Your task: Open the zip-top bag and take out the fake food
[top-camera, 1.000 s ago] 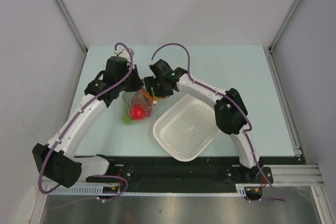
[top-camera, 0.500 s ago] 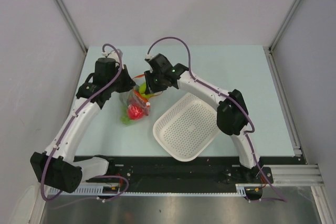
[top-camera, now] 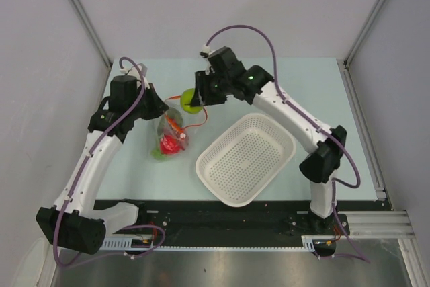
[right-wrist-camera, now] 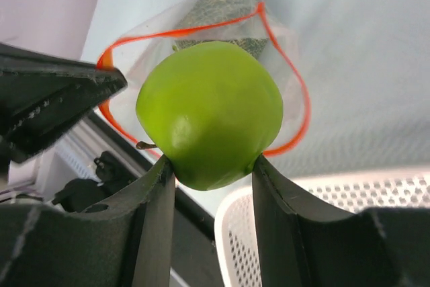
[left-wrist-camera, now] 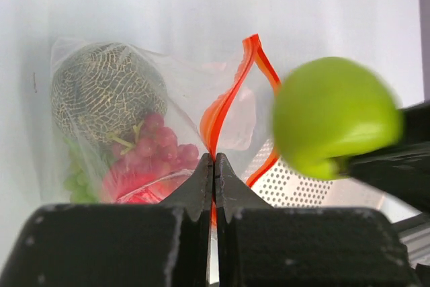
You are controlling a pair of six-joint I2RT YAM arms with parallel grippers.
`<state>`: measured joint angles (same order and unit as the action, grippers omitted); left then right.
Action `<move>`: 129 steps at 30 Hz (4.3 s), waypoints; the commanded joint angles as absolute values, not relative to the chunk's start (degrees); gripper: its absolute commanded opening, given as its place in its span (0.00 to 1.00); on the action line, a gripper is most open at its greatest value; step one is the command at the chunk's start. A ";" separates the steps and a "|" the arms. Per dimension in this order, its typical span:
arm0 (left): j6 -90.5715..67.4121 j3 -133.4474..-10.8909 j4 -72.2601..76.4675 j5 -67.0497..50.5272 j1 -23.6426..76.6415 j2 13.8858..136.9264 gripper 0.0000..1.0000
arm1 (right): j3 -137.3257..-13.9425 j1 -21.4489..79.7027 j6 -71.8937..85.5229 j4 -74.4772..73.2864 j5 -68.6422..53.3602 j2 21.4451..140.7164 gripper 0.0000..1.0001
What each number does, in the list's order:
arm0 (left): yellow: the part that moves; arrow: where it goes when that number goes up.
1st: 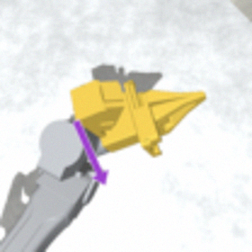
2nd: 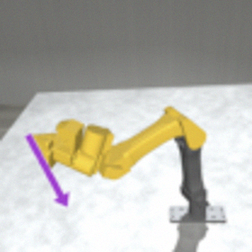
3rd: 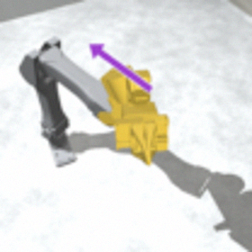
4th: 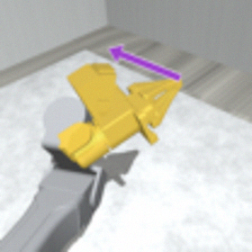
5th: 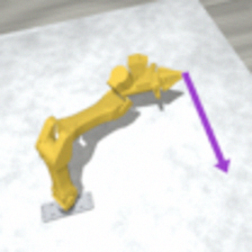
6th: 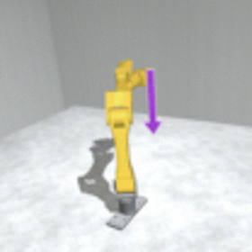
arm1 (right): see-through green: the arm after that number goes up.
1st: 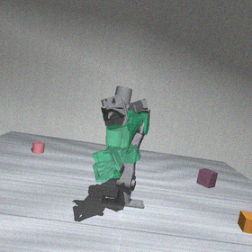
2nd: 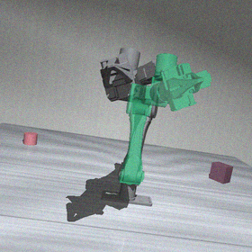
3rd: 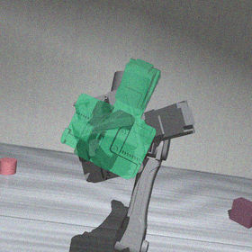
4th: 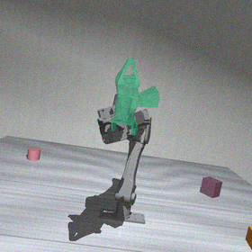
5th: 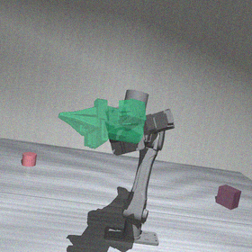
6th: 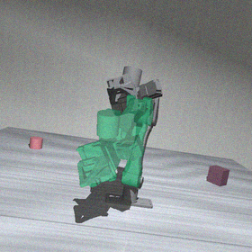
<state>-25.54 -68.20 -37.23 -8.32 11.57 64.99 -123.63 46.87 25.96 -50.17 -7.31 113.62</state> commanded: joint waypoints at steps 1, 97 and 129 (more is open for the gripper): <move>-27.60 -68.73 -36.21 -11.07 11.16 61.88 0.00 | -111.17 41.67 30.32 -53.18 -9.14 100.42 0.00; -26.19 -65.21 -31.47 -9.85 4.57 66.62 0.00 | -136.23 51.95 53.00 -36.12 -20.75 139.49 0.13; -25.76 -64.42 -24.87 -14.06 -4.92 72.68 0.00 | -135.37 39.91 63.13 -38.93 -27.24 116.74 0.00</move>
<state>-26.94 -62.67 -27.29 -12.08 -3.73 71.64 -136.84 42.09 64.95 -38.04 -24.10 128.07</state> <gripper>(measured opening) 0.006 0.058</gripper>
